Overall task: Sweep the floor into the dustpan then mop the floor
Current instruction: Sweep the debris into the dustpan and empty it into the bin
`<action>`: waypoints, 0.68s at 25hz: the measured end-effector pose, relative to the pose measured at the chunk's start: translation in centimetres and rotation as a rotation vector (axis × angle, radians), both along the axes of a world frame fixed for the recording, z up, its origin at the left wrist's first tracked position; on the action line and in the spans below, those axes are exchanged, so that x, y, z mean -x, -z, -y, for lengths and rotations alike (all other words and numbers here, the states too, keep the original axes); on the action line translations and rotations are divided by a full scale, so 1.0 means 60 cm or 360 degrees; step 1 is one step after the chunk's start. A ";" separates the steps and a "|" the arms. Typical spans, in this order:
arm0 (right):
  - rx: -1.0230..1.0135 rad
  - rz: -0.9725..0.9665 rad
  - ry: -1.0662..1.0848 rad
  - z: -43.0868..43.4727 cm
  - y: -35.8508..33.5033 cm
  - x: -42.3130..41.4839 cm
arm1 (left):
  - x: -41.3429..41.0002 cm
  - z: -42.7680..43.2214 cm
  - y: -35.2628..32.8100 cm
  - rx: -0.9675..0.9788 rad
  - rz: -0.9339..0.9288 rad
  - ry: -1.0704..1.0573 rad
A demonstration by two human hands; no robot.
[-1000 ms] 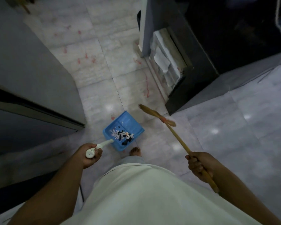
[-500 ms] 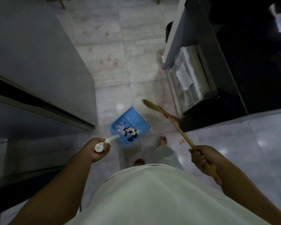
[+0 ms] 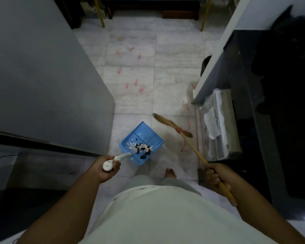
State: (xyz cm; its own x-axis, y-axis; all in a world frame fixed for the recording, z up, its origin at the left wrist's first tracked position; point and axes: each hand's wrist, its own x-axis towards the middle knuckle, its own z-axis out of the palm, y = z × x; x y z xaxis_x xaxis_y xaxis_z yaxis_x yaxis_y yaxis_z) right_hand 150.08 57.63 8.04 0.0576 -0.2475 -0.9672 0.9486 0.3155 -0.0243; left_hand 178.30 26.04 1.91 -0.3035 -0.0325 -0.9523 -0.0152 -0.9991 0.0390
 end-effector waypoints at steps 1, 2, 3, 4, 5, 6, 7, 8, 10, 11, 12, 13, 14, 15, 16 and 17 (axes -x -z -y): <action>-0.0022 -0.0030 -0.0024 0.015 -0.001 0.027 | 0.021 0.006 -0.003 0.0002 0.0009 -0.0051; -0.0045 -0.0052 -0.0064 0.032 -0.003 0.055 | 0.042 0.015 -0.005 -0.0011 0.0023 -0.0086; -0.0049 -0.0067 -0.0098 0.048 -0.004 0.077 | 0.059 0.022 -0.008 -0.0021 0.0011 -0.0106; -0.0025 -0.0071 -0.0101 0.065 -0.004 0.097 | 0.074 0.032 -0.010 -0.0026 -0.0025 -0.0131; 0.0004 -0.0069 -0.0079 0.083 -0.002 0.120 | 0.089 0.043 -0.009 -0.0032 -0.0049 -0.0179; 0.0014 -0.0053 -0.0056 0.103 -0.002 0.141 | 0.107 0.057 -0.009 -0.0041 -0.0040 -0.0220; 0.0013 -0.0034 -0.0056 0.129 -0.001 0.166 | 0.128 0.078 -0.007 -0.0043 -0.0032 -0.0235; 0.0006 -0.0027 -0.0063 0.156 0.002 0.189 | 0.148 0.101 -0.003 -0.0037 -0.0039 -0.0225; -0.0008 -0.0075 -0.0081 0.211 0.006 0.233 | 0.191 0.151 0.009 -0.0014 -0.0024 -0.0197; -0.0015 -0.0105 -0.0084 0.238 0.007 0.253 | 0.211 0.176 0.015 -0.0010 -0.0002 -0.0207; -0.0020 -0.0116 -0.0082 0.271 0.004 0.276 | 0.234 0.206 0.020 -0.0015 -0.0016 -0.0212; -0.0034 -0.0115 -0.0069 0.303 -0.001 0.297 | 0.256 0.234 0.022 -0.0014 -0.0029 -0.0204; -0.0067 -0.0114 -0.0058 0.333 -0.008 0.319 | 0.280 0.260 0.023 -0.0015 0.0009 -0.0180; -0.0087 -0.0120 -0.0056 0.359 -0.014 0.339 | 0.303 0.288 0.021 -0.0003 0.0046 -0.0138; -0.0067 -0.0128 -0.0046 0.383 -0.020 0.358 | 0.325 0.316 0.020 0.0013 0.0037 -0.0106; -0.0031 -0.0145 -0.0029 0.413 -0.027 0.379 | 0.352 0.349 0.016 0.0031 -0.0008 -0.0064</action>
State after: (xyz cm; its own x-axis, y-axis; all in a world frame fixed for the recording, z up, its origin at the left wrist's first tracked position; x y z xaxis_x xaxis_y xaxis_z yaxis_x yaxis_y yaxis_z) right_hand 127.33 32.83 9.68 -0.0265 -0.2281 -0.9733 0.9370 0.3336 -0.1037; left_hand 157.18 5.10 0.92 -0.3062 -0.0633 -0.9499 0.0250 -0.9980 0.0585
